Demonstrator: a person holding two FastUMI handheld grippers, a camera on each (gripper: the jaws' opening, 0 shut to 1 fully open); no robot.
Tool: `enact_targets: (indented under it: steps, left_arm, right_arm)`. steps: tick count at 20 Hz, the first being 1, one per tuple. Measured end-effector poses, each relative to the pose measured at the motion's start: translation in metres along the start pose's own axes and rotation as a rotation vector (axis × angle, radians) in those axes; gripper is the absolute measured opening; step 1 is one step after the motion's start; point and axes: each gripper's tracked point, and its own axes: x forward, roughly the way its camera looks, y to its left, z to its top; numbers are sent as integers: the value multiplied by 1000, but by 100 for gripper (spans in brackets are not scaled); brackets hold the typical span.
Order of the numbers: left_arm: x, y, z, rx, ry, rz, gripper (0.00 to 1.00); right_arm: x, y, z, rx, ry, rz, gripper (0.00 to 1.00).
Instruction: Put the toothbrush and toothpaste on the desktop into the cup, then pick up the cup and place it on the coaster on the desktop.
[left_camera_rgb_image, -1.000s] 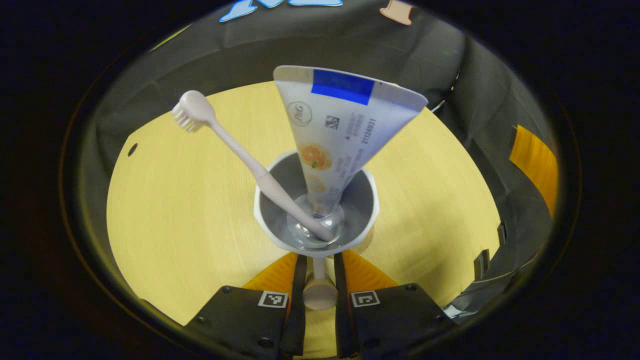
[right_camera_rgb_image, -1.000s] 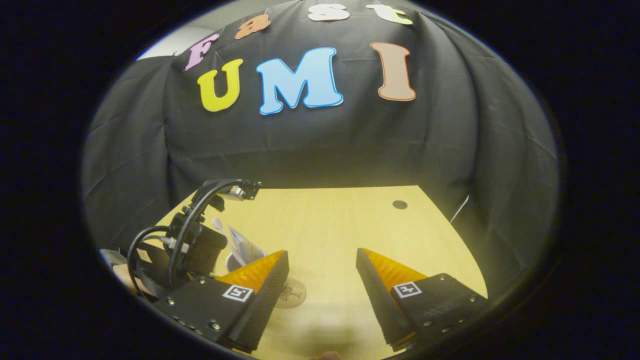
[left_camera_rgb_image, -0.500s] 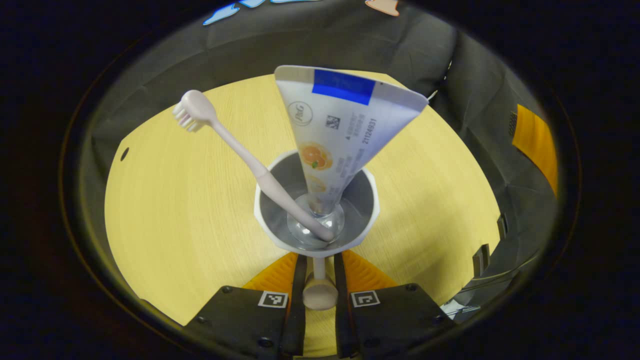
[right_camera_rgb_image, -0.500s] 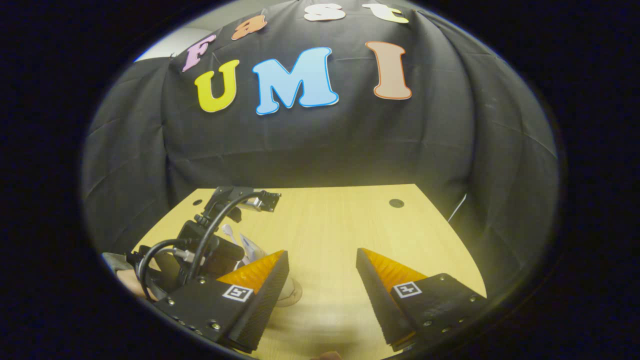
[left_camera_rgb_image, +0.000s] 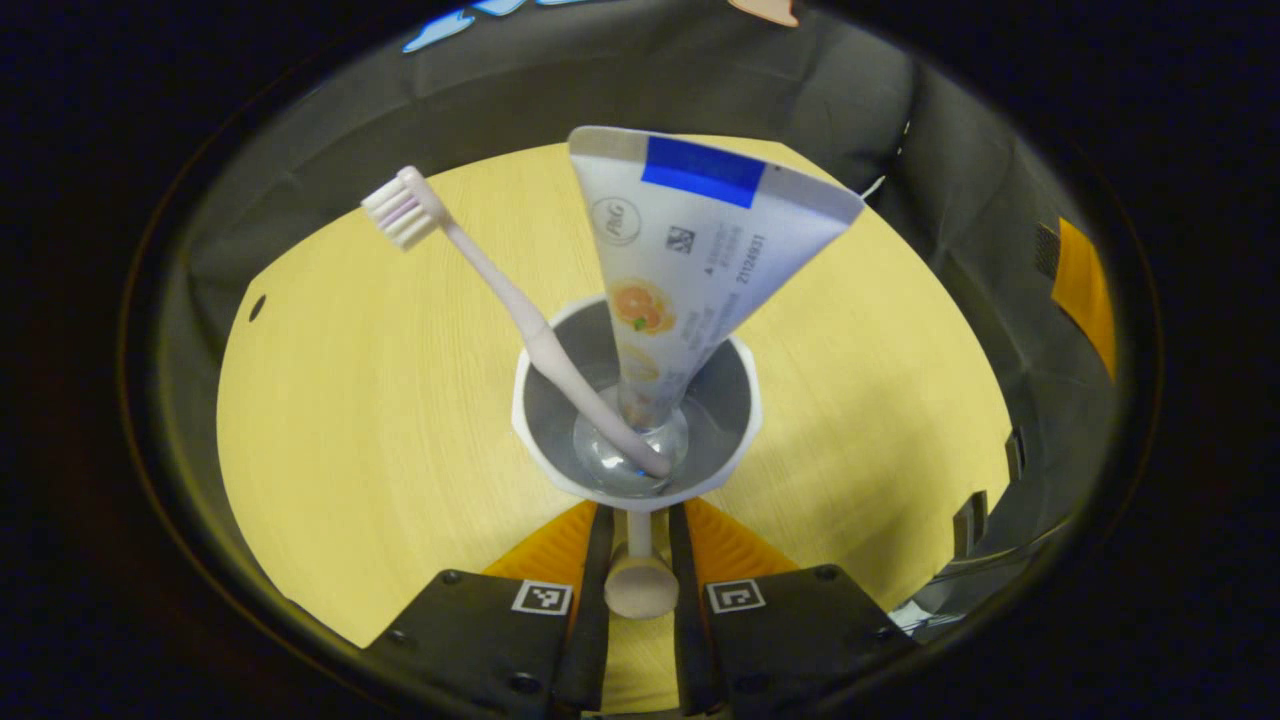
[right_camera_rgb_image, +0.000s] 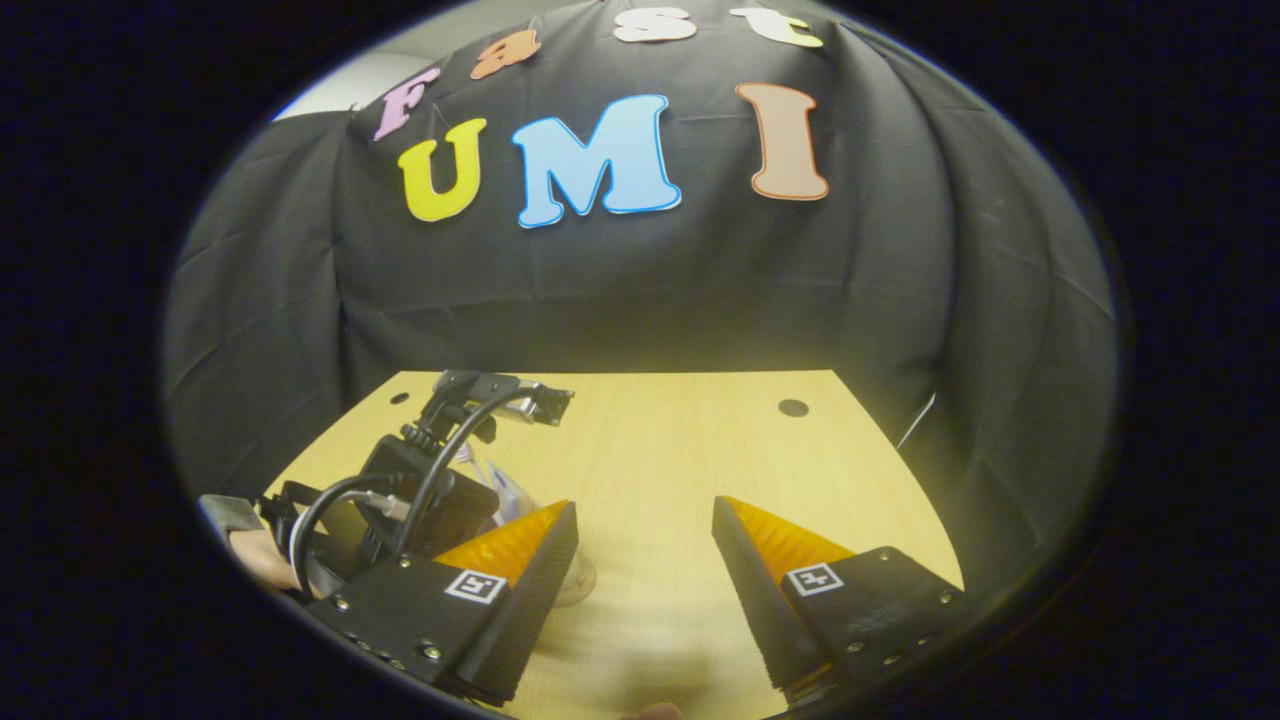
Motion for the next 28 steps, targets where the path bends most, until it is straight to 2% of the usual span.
enact_targets:
  steps: [4, 5, 6, 9, 12, 15, 17, 22, 24, 28]
  left_arm:
    - [-5, -1, -1, -44, -30, -13, 35]
    - [-8, 0, 0, -55, -44, -7, 40]
    - [-12, 0, 2, -69, -67, -11, 37]
    - [-33, -1, 15, -99, -160, -16, 61]
    - [-66, 4, 25, -112, -271, -7, 79]
    - [-102, 14, 41, -74, -416, 41, 88]
    - [-122, 15, 55, -60, -522, 57, 92]
    - [-184, 24, 85, -55, -793, 85, 89]
    - [-210, 35, 95, -55, -872, 106, 90]
    - [-229, 53, 106, -60, -968, 124, 89]
  right_arm:
    - [-4, 0, 10, -14, -22, 26, 87]
    - [-6, -1, 14, -19, -28, 33, 87]
    - [-7, 1, 16, -24, -33, 41, 87]
    - [-13, 3, 25, -47, -54, 64, 87]
    - [-16, 3, 28, -65, -69, 64, 87]
    - [-21, 6, 33, -58, -89, 57, 86]
    - [-23, 7, 37, -52, -108, 41, 86]
    - [-33, 10, 47, -38, -156, 2, 86]
    - [-41, 10, 57, -41, -197, -14, 86]
    - [-55, 15, 78, -50, -292, -49, 86]
